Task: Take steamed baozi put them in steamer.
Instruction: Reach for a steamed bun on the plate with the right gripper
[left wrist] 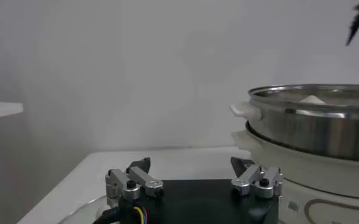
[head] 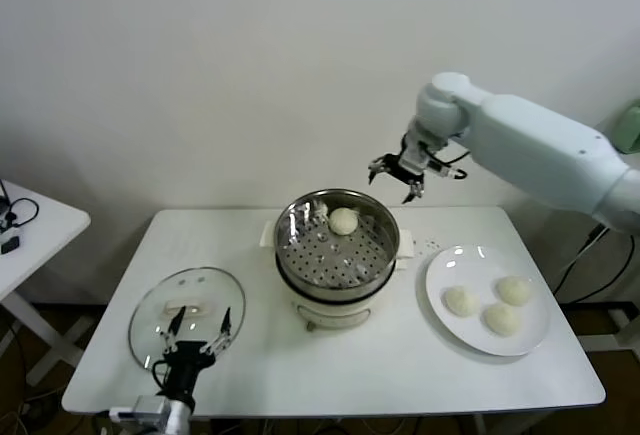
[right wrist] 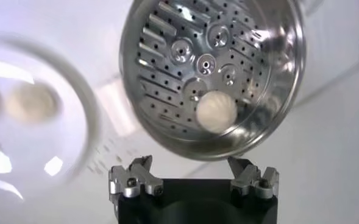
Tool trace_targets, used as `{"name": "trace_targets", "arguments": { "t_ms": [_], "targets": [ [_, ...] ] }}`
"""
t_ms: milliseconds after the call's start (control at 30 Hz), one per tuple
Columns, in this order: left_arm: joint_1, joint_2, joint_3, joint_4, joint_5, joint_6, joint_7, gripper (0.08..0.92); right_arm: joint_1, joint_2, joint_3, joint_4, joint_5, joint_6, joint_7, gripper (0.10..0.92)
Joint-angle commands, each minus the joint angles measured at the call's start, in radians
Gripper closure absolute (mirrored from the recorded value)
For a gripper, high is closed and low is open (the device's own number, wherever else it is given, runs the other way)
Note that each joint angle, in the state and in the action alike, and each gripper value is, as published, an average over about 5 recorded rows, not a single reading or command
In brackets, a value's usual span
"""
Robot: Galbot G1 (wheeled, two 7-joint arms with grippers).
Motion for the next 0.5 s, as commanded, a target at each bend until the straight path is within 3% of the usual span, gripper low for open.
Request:
{"name": "trace_targets", "arguments": {
  "t_ms": [33,500],
  "targets": [
    [-0.005,-0.002,0.007,-0.005,0.008,0.007,0.0,0.177,-0.039,-0.229,-0.057,0.025,0.322,-0.267,-0.014,0.203],
    [0.021,0.005,0.002,-0.017,0.012,0.002,0.0,0.177,-0.458,-0.276,0.19,-0.037,0.099,-0.286,-0.02,0.203]
  ]
}}
